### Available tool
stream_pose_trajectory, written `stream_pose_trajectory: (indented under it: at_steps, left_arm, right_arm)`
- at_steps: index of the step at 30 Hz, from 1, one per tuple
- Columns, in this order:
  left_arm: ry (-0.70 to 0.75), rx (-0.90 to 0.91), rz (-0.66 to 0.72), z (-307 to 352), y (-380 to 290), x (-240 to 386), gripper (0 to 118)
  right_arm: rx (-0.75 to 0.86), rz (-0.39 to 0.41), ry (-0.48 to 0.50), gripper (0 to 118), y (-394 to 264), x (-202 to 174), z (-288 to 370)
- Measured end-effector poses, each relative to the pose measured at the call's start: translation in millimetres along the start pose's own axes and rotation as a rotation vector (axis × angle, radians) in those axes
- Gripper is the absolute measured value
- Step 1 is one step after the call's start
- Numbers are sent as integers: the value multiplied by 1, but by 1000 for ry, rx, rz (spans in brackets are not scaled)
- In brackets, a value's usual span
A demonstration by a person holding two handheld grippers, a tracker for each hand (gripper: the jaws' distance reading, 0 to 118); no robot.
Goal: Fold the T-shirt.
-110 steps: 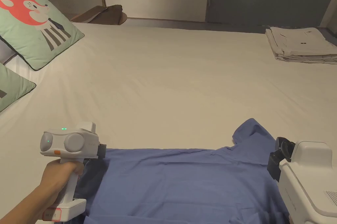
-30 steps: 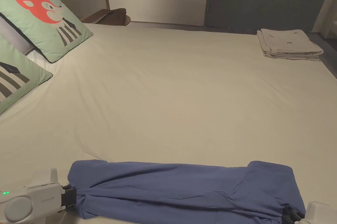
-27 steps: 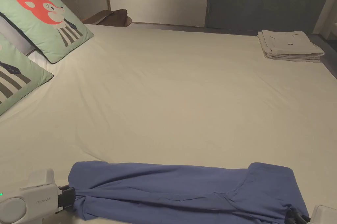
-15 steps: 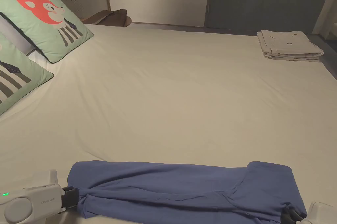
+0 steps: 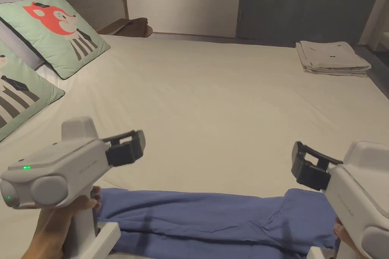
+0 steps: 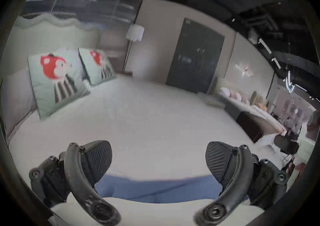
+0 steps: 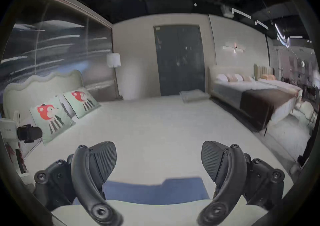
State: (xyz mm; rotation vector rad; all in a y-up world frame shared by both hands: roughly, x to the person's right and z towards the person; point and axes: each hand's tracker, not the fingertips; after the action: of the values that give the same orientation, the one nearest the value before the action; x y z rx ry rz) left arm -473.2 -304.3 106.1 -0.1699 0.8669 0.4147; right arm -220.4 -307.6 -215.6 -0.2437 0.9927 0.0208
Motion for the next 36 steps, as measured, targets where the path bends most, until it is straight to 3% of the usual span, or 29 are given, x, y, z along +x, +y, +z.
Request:
stream_pose_trajectory:
  at_steps: [9, 12, 15, 16, 17, 18, 22, 29, 32, 36]
  left_arm:
    - [20, 268, -138, 5, -1, 50, 108]
    - [37, 274, -160, 3, -8, 53, 104]
    - [60, 287, -186, 0, -14, 52, 59]
    - [64, 287, -188, -1, -15, 52, 30]
    - [66, 281, -186, -3, -16, 51, 9]
    - [67, 273, -182, -6, -17, 50, 0]
    - [52, 258, -179, -8, -19, 49, 0]
    - [33, 220, -197, -13, -19, 48, 0]
    - [-22, 39, -93, -24, -13, 25, 0]
    - [-184, -293, 176, -45, -9, -40, 0]
  right_arm:
    - [150, 91, -68, 101, 6, -33, -2]
    - [163, 96, -69, 91, 4, -35, 0]
    - [172, 104, -75, 54, 3, -37, 1]
    - [171, 108, -77, 34, 3, -38, 1]
    - [169, 110, -77, 18, 2, -38, 0]
    - [172, 119, -76, 0, 2, -39, 1]
    - [187, 170, -81, 0, 1, -43, 1]
    - [188, 173, -77, 0, 2, -44, -1]
    - [179, 171, -65, 0, 1, -46, -4]
    - [162, 178, -49, 0, -2, -51, -7]
